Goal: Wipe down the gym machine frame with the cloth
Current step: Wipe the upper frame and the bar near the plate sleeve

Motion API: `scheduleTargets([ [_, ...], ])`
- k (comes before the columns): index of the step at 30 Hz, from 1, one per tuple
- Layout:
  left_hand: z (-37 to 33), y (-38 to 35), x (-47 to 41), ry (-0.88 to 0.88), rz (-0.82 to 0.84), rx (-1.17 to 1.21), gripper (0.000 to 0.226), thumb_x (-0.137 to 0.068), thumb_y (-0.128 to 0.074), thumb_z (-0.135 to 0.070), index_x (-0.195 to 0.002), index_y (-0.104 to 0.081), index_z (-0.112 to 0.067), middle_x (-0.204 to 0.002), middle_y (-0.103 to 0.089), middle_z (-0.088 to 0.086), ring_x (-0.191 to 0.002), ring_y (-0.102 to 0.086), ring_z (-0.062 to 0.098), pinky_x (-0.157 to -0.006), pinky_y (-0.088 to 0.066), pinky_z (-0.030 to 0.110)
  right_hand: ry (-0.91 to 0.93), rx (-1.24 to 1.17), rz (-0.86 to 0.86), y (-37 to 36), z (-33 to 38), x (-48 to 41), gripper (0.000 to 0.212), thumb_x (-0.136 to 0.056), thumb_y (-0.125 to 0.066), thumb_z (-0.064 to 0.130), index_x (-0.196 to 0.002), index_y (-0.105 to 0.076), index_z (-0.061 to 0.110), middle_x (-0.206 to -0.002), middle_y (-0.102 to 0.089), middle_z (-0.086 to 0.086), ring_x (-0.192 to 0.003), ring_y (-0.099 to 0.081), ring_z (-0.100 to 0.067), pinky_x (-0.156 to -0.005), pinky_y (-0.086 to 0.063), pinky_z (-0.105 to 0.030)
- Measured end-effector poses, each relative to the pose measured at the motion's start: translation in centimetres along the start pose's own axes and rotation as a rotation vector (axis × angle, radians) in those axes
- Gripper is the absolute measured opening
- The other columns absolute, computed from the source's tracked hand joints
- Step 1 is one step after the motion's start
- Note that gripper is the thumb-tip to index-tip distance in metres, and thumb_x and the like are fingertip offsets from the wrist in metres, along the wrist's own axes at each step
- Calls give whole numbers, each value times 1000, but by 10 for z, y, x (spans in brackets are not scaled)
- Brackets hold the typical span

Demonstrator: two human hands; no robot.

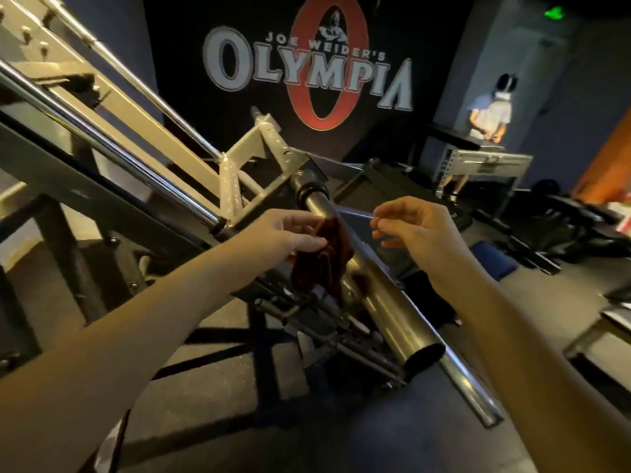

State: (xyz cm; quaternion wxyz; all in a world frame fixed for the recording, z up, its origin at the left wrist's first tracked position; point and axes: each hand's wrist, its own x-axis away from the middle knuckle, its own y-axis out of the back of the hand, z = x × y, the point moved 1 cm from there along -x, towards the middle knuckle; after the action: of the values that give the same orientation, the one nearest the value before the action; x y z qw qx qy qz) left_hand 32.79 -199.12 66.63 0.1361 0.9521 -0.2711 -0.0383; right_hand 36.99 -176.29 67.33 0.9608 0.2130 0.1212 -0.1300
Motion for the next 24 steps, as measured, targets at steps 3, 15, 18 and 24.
scheduleTargets([
  [3,18,-22,9,-121,4,-41,31,-91,-74,-23,-118,-61,-33,-107,-70,-11,-98,-69,1,-76,-53,20,-75,102,-75,-1,-4,30,16,-93,-70,8,-95,-72,23,-96,-75,2,-95,-72,-15,-87,-57,-32],
  [15,38,-45,-22,-421,-264,-176,28,-98,-66,-19,-126,-69,-22,-118,-68,-15,-108,-62,-4,-93,-48,5,-123,262,-59,2,8,110,11,-91,-74,16,-97,-75,25,-88,-72,11,-79,-64,11,-62,-44,-1],
  [18,25,-24,-64,-303,-342,-202,26,-98,-66,-18,-124,-70,-20,-109,-63,-15,-100,-55,-4,-89,-47,10,-155,290,9,5,9,101,14,-89,-76,17,-97,-75,28,-92,-72,12,-85,-64,10,-66,-49,-10],
  [24,19,3,-108,1,-407,11,30,-98,-66,-16,-128,-68,-18,-117,-63,-2,-121,-59,19,-107,-50,40,-168,268,35,9,2,96,18,-88,-76,19,-103,-75,29,-97,-72,11,-91,-67,-4,-74,-51,-19],
])
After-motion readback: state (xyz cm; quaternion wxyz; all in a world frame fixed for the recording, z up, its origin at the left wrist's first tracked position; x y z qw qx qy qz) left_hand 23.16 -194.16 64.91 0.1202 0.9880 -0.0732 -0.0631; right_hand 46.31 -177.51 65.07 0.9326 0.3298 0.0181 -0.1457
